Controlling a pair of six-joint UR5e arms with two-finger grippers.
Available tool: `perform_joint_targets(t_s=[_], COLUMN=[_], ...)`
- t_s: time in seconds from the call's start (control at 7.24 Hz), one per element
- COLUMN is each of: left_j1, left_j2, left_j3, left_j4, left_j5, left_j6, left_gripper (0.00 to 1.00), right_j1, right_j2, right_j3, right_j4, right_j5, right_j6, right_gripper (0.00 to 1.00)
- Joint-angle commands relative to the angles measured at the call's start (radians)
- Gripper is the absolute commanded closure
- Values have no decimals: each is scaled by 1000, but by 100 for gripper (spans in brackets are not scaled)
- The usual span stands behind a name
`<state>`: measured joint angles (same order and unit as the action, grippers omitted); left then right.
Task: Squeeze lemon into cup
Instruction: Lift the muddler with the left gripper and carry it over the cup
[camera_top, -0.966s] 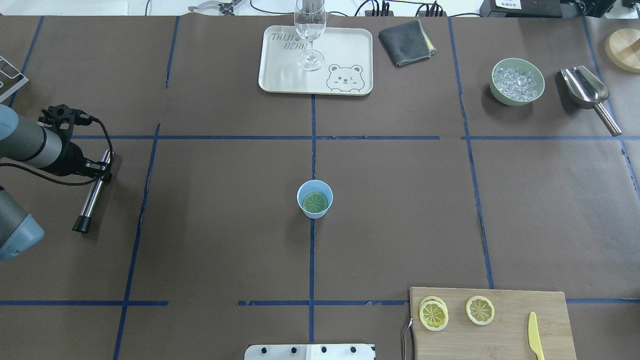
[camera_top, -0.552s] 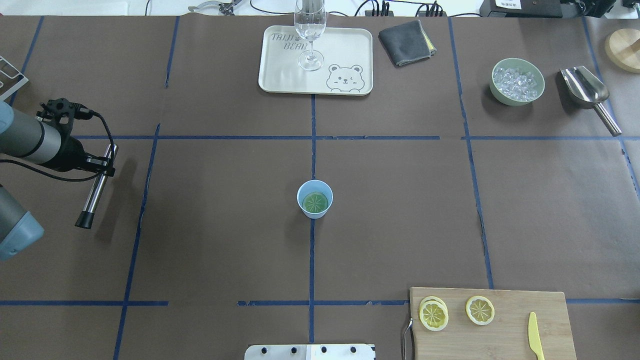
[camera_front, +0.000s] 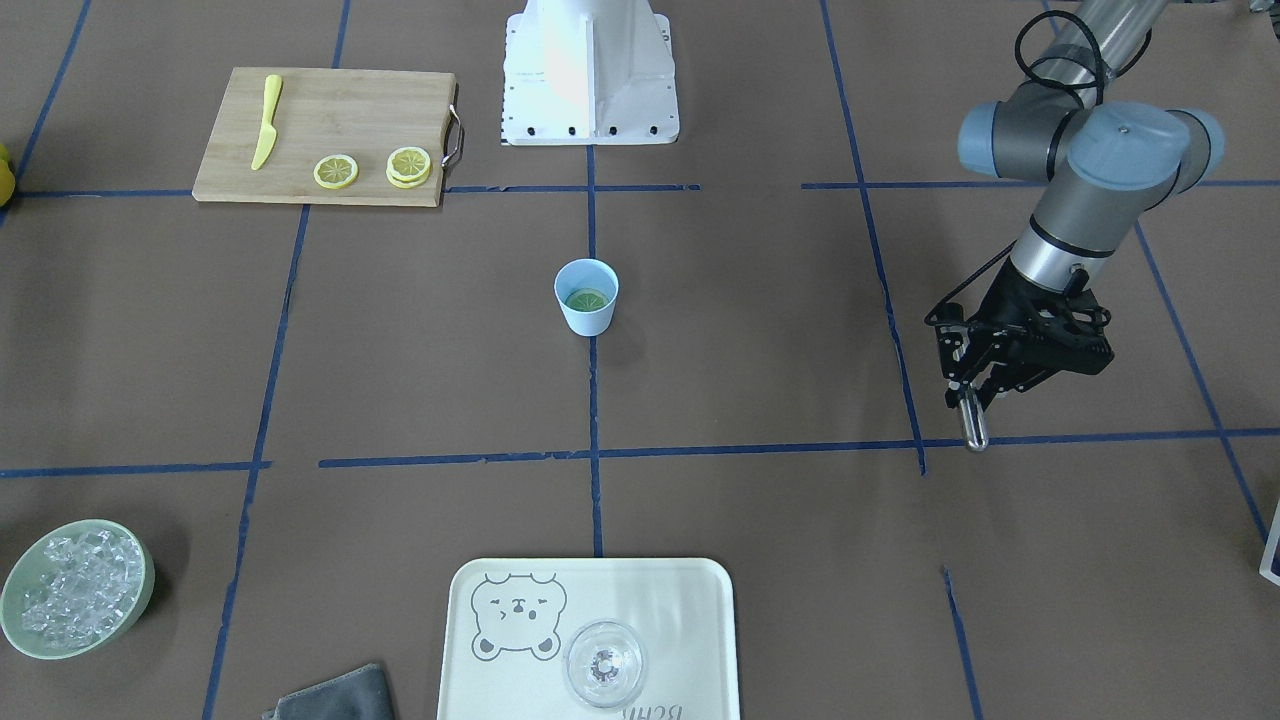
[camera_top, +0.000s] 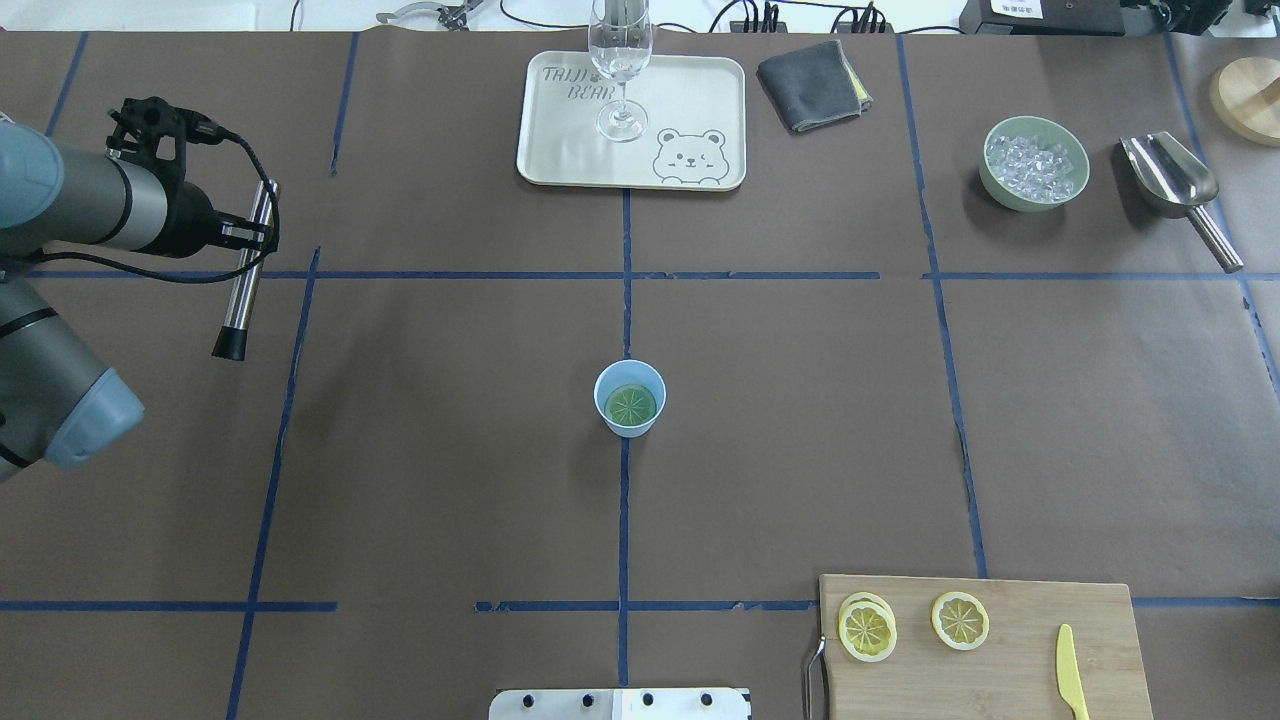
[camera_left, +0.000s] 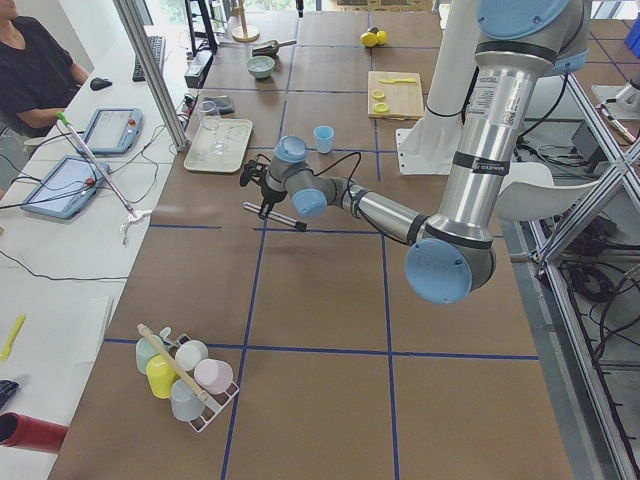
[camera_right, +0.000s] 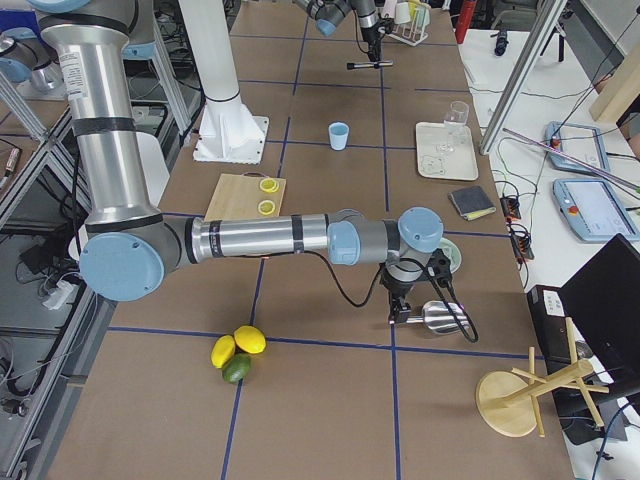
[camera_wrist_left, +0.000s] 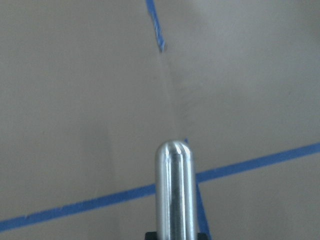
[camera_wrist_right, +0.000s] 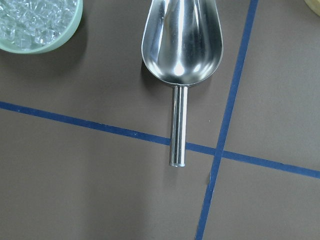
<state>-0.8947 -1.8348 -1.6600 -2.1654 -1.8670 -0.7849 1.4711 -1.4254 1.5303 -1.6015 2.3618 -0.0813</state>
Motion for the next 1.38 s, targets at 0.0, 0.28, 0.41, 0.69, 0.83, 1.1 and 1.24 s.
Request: perform_joint_targets(t_s=[0.0, 0.28, 0.41, 0.69, 0.83, 1.1, 1.24], left_j1=[-38, -53, -56, -59, -53, 23, 64], left_j2=[-101, -182, -246, -302, -314, -311, -302], left_j3=[0, 8, 14, 17, 50, 40, -13], left_j4=[18, 10, 9, -32, -171, -298, -298], left_j5=[98, 123, 188, 227, 245, 306, 384], left_j6=[-8, 28, 155, 292, 291, 192, 105], left_gripper=[100, 100, 100, 100, 100, 100, 100], right_j1=[0, 0, 0, 0, 0, 0, 3], right_j2=[-3, -4, -6, -4, -4, -4, -6], right_j3=[16, 34, 37, 36, 36, 54, 56], right_j4=[0, 0, 0, 0, 0, 0, 0], right_j5=[1, 2, 5, 7, 7, 1, 1], right_j6=[0, 0, -2, -2, -2, -2, -2], right_gripper=[0, 0, 0, 0, 0, 0, 0])
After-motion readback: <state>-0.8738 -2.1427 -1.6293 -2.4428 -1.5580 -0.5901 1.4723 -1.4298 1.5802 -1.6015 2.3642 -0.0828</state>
